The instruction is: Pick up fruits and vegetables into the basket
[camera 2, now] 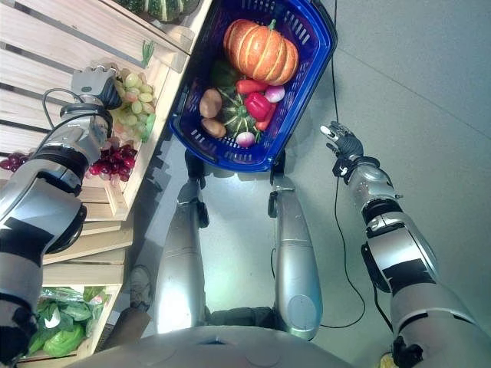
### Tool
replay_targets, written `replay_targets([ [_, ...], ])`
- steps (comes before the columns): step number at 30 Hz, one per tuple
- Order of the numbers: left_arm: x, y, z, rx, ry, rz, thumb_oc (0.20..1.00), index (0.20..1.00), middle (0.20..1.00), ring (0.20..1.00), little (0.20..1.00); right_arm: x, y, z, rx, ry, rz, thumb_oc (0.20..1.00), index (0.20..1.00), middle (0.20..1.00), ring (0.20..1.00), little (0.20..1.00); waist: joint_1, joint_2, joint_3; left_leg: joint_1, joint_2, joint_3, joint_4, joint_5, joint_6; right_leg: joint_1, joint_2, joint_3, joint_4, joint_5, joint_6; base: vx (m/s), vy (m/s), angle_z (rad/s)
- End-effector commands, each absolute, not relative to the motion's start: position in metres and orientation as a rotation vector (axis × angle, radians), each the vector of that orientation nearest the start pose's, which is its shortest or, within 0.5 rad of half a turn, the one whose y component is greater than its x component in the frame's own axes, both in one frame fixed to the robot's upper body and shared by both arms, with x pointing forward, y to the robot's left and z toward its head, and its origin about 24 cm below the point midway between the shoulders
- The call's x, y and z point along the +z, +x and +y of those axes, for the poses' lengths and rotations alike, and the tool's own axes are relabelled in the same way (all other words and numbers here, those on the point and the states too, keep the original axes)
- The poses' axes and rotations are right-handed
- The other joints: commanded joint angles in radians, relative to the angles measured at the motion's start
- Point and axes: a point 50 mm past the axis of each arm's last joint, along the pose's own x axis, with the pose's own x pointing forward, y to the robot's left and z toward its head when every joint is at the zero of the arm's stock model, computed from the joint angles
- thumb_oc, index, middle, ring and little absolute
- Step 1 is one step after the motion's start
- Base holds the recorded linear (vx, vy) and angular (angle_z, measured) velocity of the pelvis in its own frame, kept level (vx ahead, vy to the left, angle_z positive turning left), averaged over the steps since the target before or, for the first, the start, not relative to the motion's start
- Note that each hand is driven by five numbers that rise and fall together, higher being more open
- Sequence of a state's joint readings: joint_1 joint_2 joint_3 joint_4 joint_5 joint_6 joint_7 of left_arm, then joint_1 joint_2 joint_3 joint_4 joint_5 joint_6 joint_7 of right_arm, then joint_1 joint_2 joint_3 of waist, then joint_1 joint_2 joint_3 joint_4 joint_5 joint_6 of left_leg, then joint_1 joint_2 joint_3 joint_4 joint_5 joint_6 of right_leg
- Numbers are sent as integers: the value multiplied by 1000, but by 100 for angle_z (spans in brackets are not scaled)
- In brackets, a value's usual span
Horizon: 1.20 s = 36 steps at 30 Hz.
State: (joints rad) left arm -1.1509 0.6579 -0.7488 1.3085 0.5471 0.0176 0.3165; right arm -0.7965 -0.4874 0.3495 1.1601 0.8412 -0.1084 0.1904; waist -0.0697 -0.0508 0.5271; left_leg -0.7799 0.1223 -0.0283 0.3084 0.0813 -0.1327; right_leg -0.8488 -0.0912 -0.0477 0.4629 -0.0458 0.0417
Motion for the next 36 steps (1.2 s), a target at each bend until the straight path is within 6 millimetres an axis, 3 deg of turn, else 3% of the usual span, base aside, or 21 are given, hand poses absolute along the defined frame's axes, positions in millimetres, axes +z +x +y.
replay_targets([
  [1,102,362,326,186,1599,549,200,200,200,200,200,57,363,-250,-12,161,207,1000,1000,1000,1000,1000,9,-11,-7,-26,-69,53,25,-31,68,50,37,-56,-76,42,-9,0,0,0],
  [7,96,360,326,162,1561,607,200,200,200,200,200,57,363,-249,-9,164,206,1000,1000,1000,1000,1000,9,-9,-7,-22,-71,53,23,-30,67,53,36,-57,-77,43,-9,0,0,0],
  [11,91,359,325,151,1415,635,200,200,200,200,200,57,364,-249,-11,165,207,1000,1000,1000,1000,1000,11,-6,-7,-22,-72,52,25,-28,67,53,34,-57,-75,44,-9,0,0,0],
  [20,80,354,323,174,565,527,200,200,200,200,200,53,359,-250,-20,173,202,1000,1000,1000,1000,1000,13,10,-7,1,-79,55,11,-28,69,71,33,-56,-77,30,-10,0,0,0],
  [31,69,344,322,131,-87,316,200,200,200,200,200,46,350,-255,-36,187,188,1000,1000,1000,1000,1000,26,39,-7,55,-92,55,-11,-35,73,124,20,-72,-91,17,-10,0,0,0],
  [36,76,345,318,91,-303,185,200,200,200,200,200,47,348,-254,-33,203,173,1000,1000,1000,1000,1000,31,45,-7,67,-96,54,-12,-40,74,136,14,-80,-89,9,-12,10,-11,4],
])
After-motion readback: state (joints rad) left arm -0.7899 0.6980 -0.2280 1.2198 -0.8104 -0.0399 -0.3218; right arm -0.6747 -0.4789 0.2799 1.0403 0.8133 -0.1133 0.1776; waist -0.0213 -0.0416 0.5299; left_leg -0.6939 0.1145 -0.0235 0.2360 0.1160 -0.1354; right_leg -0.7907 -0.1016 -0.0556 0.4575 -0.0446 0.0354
